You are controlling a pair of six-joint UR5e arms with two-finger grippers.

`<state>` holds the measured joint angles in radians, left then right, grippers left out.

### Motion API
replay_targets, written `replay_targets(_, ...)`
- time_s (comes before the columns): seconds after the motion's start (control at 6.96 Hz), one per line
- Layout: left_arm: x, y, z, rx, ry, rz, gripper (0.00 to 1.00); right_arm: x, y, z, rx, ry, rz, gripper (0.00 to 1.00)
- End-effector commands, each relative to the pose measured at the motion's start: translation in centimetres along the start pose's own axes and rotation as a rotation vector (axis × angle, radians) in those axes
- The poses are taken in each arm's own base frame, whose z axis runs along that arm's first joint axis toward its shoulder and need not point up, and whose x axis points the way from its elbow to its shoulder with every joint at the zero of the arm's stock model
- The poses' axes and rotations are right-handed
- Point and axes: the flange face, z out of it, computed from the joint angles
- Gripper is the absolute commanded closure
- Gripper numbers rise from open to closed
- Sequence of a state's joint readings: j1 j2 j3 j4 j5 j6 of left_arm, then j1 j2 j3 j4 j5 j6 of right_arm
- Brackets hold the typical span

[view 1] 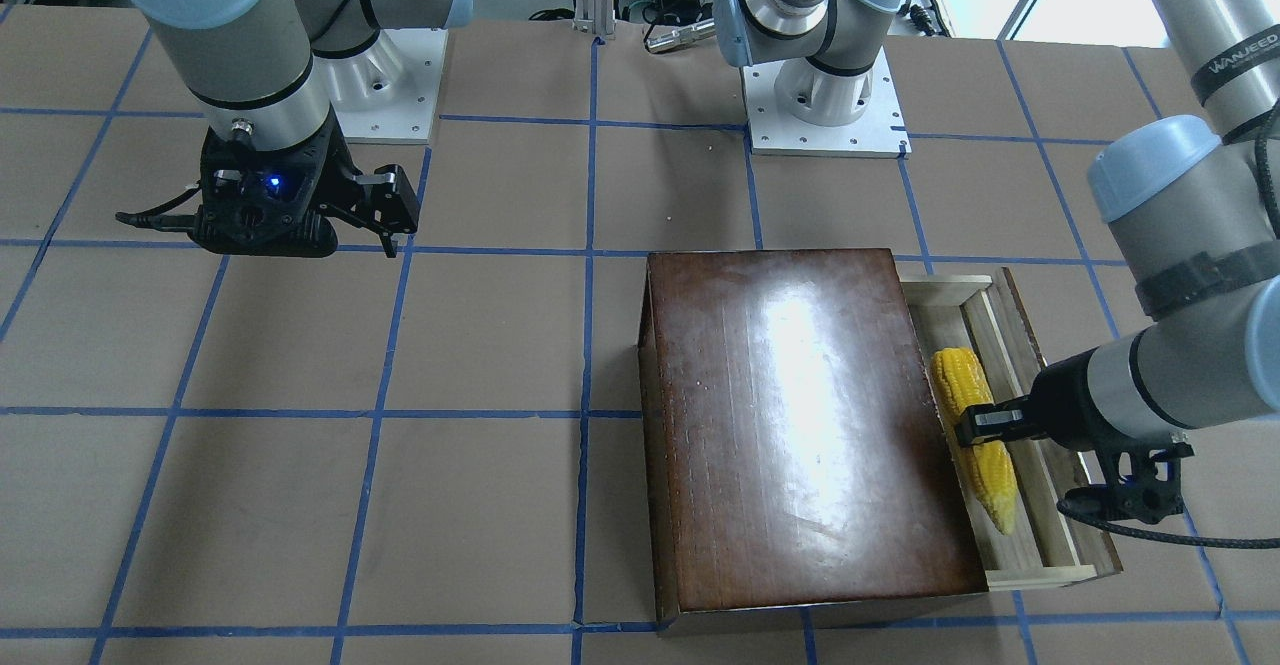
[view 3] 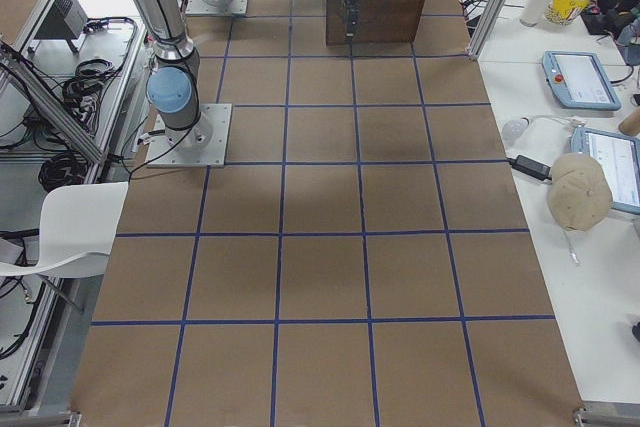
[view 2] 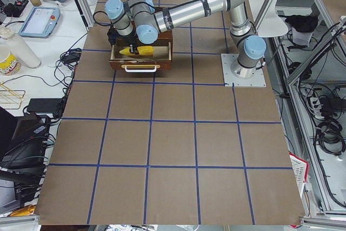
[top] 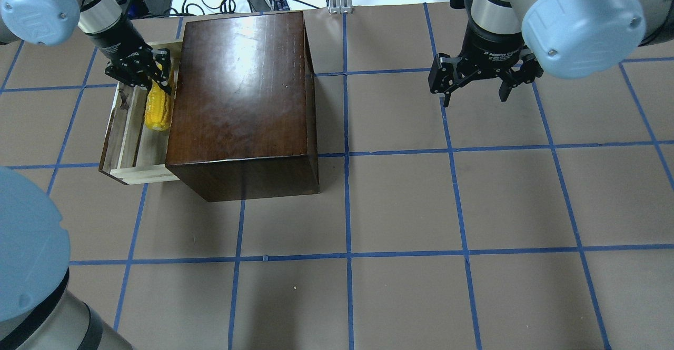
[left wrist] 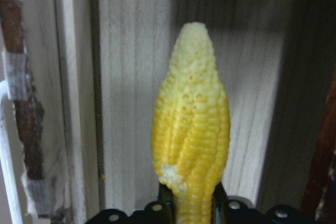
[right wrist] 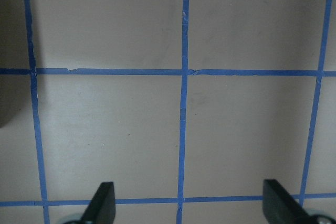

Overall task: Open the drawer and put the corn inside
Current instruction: 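Lower the corn into the drawer and open the left gripper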

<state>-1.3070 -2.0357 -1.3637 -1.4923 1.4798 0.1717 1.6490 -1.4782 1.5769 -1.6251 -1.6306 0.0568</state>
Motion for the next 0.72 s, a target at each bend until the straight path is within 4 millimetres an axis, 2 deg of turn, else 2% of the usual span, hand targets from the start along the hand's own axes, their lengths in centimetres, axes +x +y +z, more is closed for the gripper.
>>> replay_targets(0.0,0.2,0.2,-0.1,0.008,0.005,0.002,0.02,0.0,0.0,0.1,-0.002,0.0,0.0,0.0)
replay_targets(0.43,1.1,1.0,-2.5,0.039,0.001,0.011,0.0,0.0,0.0,0.1,-0.002,0.0,0.0,0.0)
replay_targets(0.57,1.2,1.3,-3.8,0.049,-0.004,0.011,0.0,0.0,0.0,0.1,-0.002,-0.001,0.0,0.0)
